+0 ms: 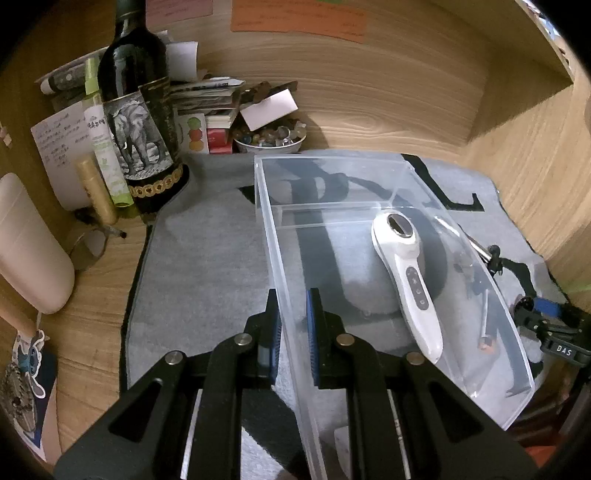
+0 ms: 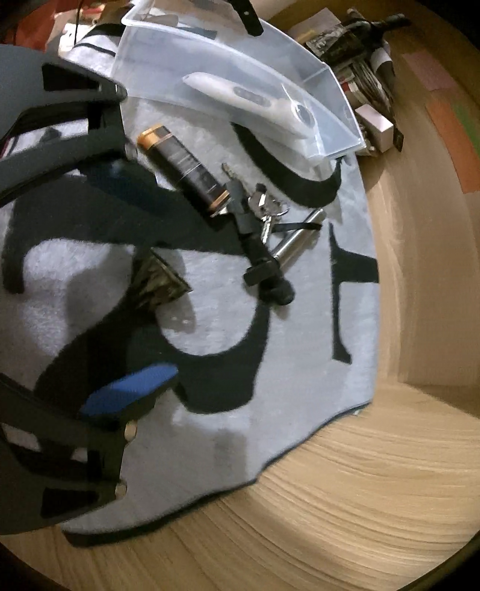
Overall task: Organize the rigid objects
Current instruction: 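Return the right gripper to the pile and grasp the metal clipper head, then carry the clipper head into the clear box and open the right gripper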
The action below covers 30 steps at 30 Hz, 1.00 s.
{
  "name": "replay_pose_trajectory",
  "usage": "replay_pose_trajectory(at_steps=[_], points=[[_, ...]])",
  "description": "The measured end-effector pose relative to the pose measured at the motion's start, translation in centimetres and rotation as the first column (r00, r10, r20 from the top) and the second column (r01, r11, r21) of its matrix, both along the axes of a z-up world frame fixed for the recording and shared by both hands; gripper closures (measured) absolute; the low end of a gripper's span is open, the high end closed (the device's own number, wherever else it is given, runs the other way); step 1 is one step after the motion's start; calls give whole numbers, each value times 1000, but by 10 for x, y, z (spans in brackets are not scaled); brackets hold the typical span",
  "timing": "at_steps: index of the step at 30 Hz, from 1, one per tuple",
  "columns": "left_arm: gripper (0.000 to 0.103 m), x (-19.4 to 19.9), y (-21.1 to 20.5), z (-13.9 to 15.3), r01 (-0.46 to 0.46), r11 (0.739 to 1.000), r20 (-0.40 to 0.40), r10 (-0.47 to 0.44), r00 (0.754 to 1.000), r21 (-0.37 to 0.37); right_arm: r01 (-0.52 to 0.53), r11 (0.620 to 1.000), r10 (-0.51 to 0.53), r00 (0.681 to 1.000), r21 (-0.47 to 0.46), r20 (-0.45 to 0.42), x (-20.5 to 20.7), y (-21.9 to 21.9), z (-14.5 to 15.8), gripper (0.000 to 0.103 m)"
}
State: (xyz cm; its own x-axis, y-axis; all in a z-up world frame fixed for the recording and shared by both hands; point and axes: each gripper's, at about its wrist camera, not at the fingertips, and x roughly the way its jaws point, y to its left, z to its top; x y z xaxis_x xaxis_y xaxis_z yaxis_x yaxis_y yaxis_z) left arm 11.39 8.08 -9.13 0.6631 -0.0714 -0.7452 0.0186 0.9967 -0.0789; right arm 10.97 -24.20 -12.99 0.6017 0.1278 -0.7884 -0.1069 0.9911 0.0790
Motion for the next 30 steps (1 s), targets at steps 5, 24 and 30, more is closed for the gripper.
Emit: replay_pose_trajectory(at_steps=[5,24,30], points=[[91,0,0,0,-8,1000,-1,8,1000,-3,-23,998,24,999,53,-23,3,-4,-5,71],[91,-1,1,1,1,1000,-3,-1,1000,0,-199,980,193,966,20,175,34,51,54,71],[91,-2,2,2,0,1000,-6,0,1000,1,-304,953,291,925,18,244,39,83,76,71]])
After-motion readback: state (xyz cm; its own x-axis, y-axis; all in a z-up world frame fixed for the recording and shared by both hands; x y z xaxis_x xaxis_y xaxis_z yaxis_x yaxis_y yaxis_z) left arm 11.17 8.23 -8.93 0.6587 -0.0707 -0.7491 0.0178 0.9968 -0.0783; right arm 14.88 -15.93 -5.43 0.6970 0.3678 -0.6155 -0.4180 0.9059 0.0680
